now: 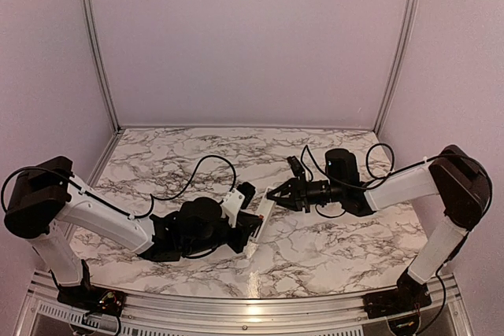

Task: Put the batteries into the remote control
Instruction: Place the battery in the battery compartment.

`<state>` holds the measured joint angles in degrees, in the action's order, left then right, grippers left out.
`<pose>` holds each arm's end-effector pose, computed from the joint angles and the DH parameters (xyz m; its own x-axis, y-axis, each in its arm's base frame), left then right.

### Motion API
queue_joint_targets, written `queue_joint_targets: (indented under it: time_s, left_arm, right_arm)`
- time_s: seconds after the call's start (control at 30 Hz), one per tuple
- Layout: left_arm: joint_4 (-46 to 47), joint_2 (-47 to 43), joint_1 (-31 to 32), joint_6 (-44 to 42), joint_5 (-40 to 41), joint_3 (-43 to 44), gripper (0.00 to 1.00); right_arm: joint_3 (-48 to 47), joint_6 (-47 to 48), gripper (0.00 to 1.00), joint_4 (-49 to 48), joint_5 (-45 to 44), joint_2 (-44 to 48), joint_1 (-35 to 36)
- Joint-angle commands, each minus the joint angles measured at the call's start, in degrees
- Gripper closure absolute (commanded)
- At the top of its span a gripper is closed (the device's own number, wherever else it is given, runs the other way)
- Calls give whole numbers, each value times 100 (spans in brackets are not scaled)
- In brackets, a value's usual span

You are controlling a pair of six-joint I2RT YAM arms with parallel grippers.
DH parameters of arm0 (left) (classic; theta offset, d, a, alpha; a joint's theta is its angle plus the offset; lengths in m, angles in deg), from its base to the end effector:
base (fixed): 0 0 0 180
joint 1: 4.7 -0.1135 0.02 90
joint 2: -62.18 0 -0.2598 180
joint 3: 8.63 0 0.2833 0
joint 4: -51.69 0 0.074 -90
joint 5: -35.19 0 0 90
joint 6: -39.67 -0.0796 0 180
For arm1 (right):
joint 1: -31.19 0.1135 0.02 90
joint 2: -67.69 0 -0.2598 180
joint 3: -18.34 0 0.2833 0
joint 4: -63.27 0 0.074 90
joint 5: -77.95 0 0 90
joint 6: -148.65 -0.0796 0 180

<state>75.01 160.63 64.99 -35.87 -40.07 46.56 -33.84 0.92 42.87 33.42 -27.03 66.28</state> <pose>0.1601 -0.3741 0.1248 -0.3204 0.1699 -0.9319 0.7683 0.6221 -0.1507 0.2704 0.2593 0.1320 -0.9624 0.0486 -0.2674 -0.2430 0.2869 0.9266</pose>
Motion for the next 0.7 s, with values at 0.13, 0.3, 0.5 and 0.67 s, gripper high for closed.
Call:
queue_joint_targets:
  time_s: [0.13,0.3,0.5,0.67]
  left_arm:
    - [-482,22,-17,195,138,55,100]
    - [-511,42,-17,249,125,39,100]
    - [-575,67,-17,212,139,43,100]
    - [-648,77,-17,121,169,27,100]
  right_arm:
    - [-237,86,100,45,-18,108,-21]
    - [-234,68,100,15,-38,135,-36]
    - [-153,-33,100,-120,-56,182,-109]
    - [-59,-212,100,-378,17,146,-165]
